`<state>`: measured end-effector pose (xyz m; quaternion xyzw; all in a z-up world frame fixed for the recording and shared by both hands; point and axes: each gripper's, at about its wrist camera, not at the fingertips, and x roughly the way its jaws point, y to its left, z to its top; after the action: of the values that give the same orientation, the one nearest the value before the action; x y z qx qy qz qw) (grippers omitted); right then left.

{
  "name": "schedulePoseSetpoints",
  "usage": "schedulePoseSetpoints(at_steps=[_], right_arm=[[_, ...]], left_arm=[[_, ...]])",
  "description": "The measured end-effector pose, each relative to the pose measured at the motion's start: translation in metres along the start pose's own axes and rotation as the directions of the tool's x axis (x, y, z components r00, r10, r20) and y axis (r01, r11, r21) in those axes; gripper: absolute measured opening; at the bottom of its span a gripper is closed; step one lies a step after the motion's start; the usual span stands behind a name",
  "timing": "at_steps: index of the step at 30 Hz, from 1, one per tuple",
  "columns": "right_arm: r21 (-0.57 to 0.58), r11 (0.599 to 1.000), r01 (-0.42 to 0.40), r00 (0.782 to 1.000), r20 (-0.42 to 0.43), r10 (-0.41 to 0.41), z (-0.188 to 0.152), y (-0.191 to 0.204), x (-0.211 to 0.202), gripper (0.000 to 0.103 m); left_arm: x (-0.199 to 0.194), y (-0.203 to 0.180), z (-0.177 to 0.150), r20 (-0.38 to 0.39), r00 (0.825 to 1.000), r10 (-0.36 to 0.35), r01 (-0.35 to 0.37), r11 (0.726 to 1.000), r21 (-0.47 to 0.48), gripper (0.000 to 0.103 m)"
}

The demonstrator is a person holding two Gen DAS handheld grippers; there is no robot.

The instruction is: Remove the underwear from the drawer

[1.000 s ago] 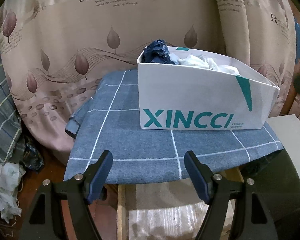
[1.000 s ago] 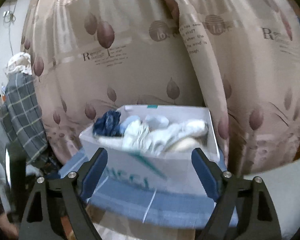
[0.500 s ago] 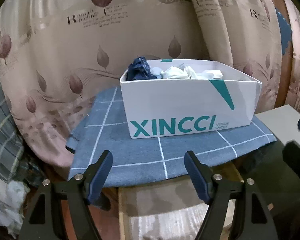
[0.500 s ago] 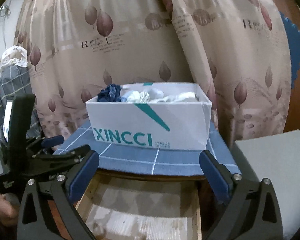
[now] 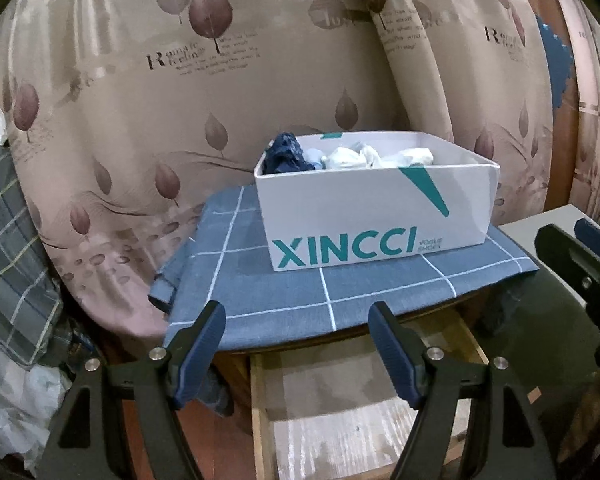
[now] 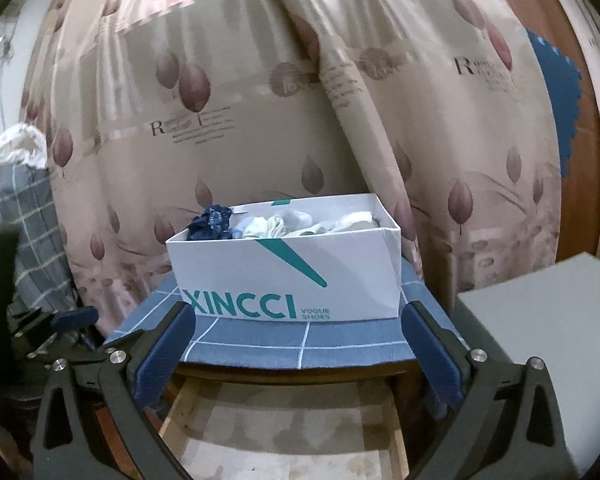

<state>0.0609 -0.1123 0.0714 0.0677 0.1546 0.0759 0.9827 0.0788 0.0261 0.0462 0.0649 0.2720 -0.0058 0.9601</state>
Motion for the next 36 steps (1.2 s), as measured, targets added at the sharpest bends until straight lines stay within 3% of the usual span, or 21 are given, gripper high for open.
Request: schedulePoseSetpoints(at_steps=[10, 16, 25, 36], right_arm=[[-0.041, 0.998, -0.041, 0.999, -0.01, 0.04, 0.003, 0.011, -0.006, 0.102], [-0.046, 0.997, -0.055, 0.998, -0.009, 0.055, 0.006, 0.012, -0.01, 0.102], [-0.07, 0.994, -0.083, 0.997, -0.008, 0.082, 0.007, 0.018, -0.015, 0.102], [-0.076, 0.993, -0.091, 0.996, -0.004, 0.091, 0.009, 0.02, -0.017, 0.102]], left_arm=[[-0.017, 0.002, 0.002, 0.014, 0.999, 0.037, -0.037, 0.999, 0.023, 0.076], [-0.024, 0.008, 0.004, 0.034, 0.999, -0.003, 0.004, 1.0, -0.008, 0.076], [-0.021, 0.009, 0.006, 0.007, 1.0, -0.002, 0.002, 1.0, -0.009, 0.076], [-0.024, 0.009, 0.005, 0.026, 1.0, -0.016, 0.016, 1.0, -0.008, 0.076]])
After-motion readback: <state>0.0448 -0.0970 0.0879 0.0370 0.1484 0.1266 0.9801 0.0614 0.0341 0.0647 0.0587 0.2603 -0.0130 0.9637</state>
